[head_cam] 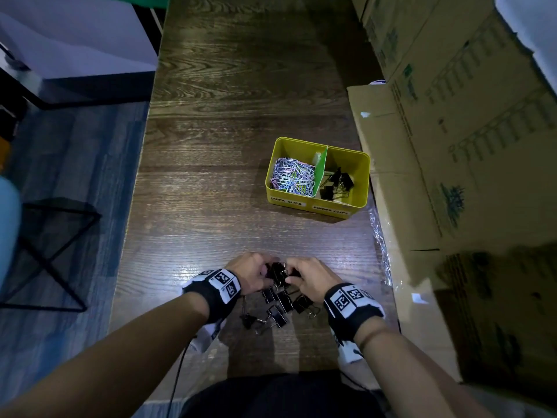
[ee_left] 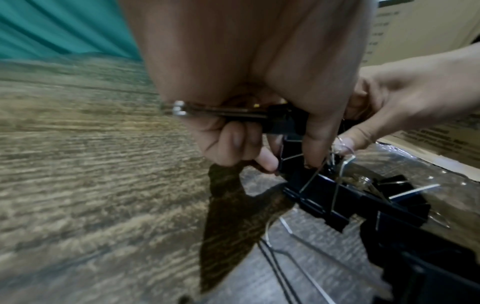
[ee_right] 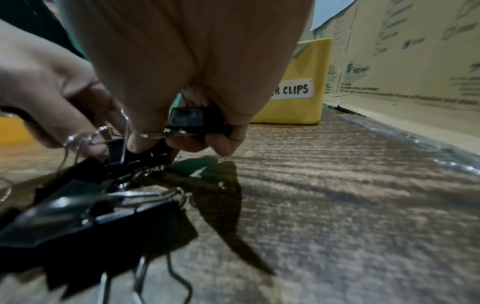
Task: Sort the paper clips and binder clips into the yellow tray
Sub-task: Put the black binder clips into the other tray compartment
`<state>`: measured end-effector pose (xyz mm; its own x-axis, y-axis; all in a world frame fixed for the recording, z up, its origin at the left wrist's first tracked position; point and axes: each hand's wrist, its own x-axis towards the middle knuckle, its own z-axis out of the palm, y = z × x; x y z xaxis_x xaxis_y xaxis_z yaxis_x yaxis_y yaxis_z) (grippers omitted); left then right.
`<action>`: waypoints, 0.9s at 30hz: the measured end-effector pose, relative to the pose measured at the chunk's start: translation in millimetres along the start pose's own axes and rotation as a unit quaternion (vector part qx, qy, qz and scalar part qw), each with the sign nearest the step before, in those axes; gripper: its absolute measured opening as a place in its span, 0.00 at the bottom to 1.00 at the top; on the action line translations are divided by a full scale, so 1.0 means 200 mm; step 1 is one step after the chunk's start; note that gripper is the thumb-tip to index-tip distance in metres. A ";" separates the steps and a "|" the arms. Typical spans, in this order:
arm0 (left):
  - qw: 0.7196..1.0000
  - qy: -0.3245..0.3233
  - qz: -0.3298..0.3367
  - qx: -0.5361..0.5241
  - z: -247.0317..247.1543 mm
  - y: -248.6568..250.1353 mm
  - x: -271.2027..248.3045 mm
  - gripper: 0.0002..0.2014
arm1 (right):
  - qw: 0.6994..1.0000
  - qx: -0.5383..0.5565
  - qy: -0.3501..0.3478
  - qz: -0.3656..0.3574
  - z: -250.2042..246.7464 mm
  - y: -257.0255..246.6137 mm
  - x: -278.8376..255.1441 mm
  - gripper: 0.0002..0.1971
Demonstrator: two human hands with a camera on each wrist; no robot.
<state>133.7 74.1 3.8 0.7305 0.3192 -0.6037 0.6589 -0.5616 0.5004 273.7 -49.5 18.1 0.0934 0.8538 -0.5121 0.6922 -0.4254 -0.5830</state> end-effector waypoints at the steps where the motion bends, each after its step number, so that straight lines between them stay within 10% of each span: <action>1: 1.000 0.000 -0.001 0.003 0.01 0.00 0.00 0.19 | 1.000 0.008 -0.007 0.003 -0.01 0.00 0.00 0.05; 11: 0.952 0.021 -0.030 -0.302 -0.03 -0.11 -0.08 0.10 | 0.983 0.179 0.015 0.030 -0.16 0.09 -0.08 0.05; 22: 0.816 0.009 0.062 -0.574 -0.46 0.27 0.07 0.22 | 0.784 0.573 0.233 0.051 -0.42 0.19 -0.21 0.24; 27: 0.904 0.067 0.016 -0.421 -0.55 0.62 0.36 0.14 | 0.742 0.603 0.290 0.050 -0.63 0.24 -0.22 0.23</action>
<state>288.0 111.7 89.8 0.7296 0.4338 -0.5287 0.4993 0.1904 0.8452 392.7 -69.4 93.2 0.6357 0.6364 -0.4368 -0.4485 -0.1560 -0.8800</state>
